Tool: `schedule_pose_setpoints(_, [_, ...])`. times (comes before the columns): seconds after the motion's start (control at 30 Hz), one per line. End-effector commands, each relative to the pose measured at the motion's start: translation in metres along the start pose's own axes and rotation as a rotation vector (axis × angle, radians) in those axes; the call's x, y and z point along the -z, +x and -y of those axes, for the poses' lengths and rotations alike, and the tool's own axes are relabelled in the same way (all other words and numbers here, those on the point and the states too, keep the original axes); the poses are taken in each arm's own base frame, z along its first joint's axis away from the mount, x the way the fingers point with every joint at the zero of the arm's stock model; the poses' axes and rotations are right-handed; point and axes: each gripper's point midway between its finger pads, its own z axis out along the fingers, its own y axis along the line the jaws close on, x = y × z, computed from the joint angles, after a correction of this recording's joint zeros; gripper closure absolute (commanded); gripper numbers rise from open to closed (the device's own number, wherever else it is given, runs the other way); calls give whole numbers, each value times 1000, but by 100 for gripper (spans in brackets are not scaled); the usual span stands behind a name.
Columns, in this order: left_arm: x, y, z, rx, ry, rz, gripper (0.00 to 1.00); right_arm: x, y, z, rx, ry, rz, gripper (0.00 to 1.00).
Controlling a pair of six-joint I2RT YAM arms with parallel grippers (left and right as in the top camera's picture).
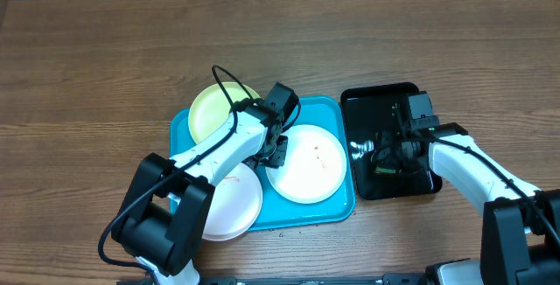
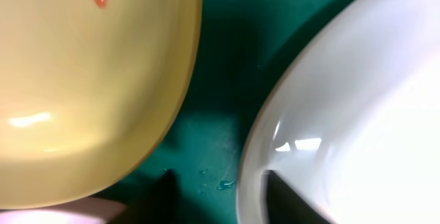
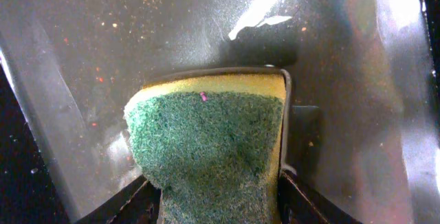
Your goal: Clean dirty plates on tray and stack at the side
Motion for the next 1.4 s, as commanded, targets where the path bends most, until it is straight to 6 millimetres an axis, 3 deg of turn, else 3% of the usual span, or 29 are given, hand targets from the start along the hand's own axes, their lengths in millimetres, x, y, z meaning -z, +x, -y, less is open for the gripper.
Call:
schedule_pose_setpoints(0.0, [14, -5, 10, -15, 42, -24, 40, -2, 3, 1, 4, 7, -6, 44])
schedule_pose_setpoints(0.07, [14, 3, 16, 3, 82, -62, 41, -2, 3, 1, 4, 7, -6, 43])
schedule_pose_setpoints(0.2, [8, 16, 17, 80, 89, -109, 60, -2, 4, 1, 4, 9, -10, 31])
schedule_pose_setpoints(0.4, [-4, 24, 14, 144, 79, -118, 61, -2, 10, 3, 4, 18, -33, 30])
schedule_pose_setpoints(0.63, [-13, 25, 14, 216, 80, -107, 67, -1, 18, 4, 2, 16, -68, 19])
schedule_pose_setpoints(0.73, [-18, 23, 15, 248, 86, -87, 74, -1, 22, -2, 0, -22, -88, 28])
schedule_pose_setpoints(0.87, [-22, 22, 15, 251, 90, -75, 87, -1, 18, -2, 5, -17, -72, 30])
schedule_pose_setpoints(0.93, [-23, 22, 15, 251, 91, -71, 90, -2, 13, -3, 6, -18, -51, 44])
schedule_pose_setpoints(1.03, [-23, 20, 15, 252, 92, -62, 91, -2, 12, -4, 6, -22, -46, 84])
schedule_pose_setpoints(1.1, [-23, 19, 15, 251, 89, -58, 89, -2, 12, -3, 6, -22, -46, 96])
schedule_pose_setpoints(1.17, [-23, 19, 14, 251, 85, -57, 86, -2, 11, -4, 7, -24, -41, 96])
schedule_pose_setpoints(1.2, [-23, 19, 14, 251, 82, -56, 84, 0, 8, -5, 7, -26, -36, 92])
schedule_pose_setpoints(1.27, [-23, 19, 14, 251, 82, -56, 79, 5, 4, -7, 7, -25, -38, 50])
schedule_pose_setpoints(1.3, [-23, 19, 14, 251, 82, -56, 79, 8, 2, -8, 7, -24, -40, 41])
schedule_pose_setpoints(1.37, [-23, 19, 14, 251, 82, -55, 78, 14, -3, -10, 7, -24, -39, 37])
